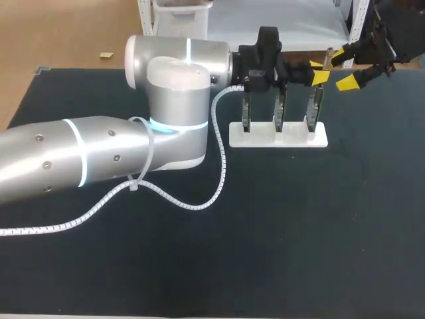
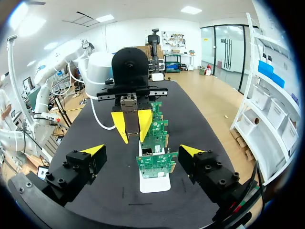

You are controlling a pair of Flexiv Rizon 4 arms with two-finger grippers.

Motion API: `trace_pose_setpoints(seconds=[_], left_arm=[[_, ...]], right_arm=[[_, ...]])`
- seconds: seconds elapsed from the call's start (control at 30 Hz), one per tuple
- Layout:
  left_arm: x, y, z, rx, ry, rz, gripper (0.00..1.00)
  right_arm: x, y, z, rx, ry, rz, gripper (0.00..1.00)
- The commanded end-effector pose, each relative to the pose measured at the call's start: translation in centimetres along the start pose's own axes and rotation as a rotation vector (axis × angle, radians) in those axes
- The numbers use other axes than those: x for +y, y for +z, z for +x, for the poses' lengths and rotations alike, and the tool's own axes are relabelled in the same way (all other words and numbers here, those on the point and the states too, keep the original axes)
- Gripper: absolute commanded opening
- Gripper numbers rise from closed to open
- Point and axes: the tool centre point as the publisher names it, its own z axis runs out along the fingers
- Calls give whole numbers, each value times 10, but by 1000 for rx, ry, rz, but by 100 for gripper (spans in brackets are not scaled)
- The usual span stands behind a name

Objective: Pick up the optical module with the left hand, and insert it into the network port with the right hand.

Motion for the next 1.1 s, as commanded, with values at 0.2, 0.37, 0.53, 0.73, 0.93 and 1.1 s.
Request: trace_pose_setpoints(seconds=[0.2,0.37,0.53,0.73,0.93,1.1], left_arm=[[-3,1,0,12,2,4,0],[-3,1,0,12,2,4,0],[-3,1,0,12,2,4,0],[-3,1,0,12,2,4,0],[-3,1,0,12,2,4,0],[-3,1,0,12,2,4,0]], right_arm=[[0,0,0,1,0,1,100],[0,0,0,1,0,1,100],[0,0,0,1,0,1,100],[-4,-5,-3,-11,4,23,100],[-7,-14,-14,-32,-15,49,100],[-3,-18,-29,-60,-44,32,100]])
